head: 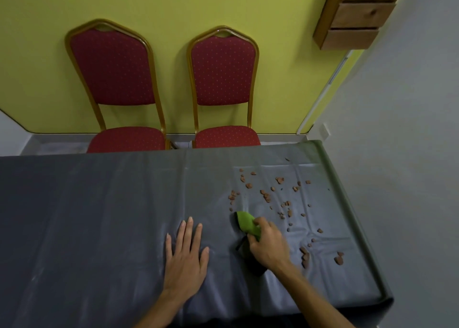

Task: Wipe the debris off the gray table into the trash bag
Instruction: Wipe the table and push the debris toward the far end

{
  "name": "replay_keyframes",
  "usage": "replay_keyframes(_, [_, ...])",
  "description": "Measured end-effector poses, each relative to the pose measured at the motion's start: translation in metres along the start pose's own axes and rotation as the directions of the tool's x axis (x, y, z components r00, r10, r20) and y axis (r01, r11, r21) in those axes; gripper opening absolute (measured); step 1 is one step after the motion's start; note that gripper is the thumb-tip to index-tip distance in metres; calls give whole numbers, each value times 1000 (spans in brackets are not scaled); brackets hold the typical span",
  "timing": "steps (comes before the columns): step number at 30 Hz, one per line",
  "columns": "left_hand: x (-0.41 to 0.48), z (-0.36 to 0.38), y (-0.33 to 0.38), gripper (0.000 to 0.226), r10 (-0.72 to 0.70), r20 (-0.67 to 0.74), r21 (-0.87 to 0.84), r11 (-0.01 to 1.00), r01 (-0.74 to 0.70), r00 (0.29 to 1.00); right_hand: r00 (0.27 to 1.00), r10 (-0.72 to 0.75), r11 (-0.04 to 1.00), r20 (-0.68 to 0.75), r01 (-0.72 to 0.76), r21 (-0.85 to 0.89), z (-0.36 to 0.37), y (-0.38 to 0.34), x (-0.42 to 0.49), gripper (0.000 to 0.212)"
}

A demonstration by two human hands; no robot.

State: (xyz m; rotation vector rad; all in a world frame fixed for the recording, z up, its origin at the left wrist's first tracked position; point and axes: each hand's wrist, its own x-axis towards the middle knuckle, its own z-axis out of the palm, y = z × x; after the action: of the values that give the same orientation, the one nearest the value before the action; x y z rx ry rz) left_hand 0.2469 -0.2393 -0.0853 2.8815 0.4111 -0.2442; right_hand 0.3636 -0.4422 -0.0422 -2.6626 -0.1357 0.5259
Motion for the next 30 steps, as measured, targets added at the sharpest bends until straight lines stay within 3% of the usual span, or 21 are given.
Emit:
replay_keyframes(9, [0,-2,3,66,7,-13,-28,1000,-7,1000,999,11,1000,-40,-11,-18,-3,0,0,34])
replay_keyframes(19, [9,-6,32,70,-104,42,-111,988,108,994,998,-53,998,-27,52,-37,20,-5,-34,32])
replay_keyframes(30, [27,-1,53,59,33,-11,-139,990,-34,999,992,-121,992,20,122,-25,17,4,-33,32])
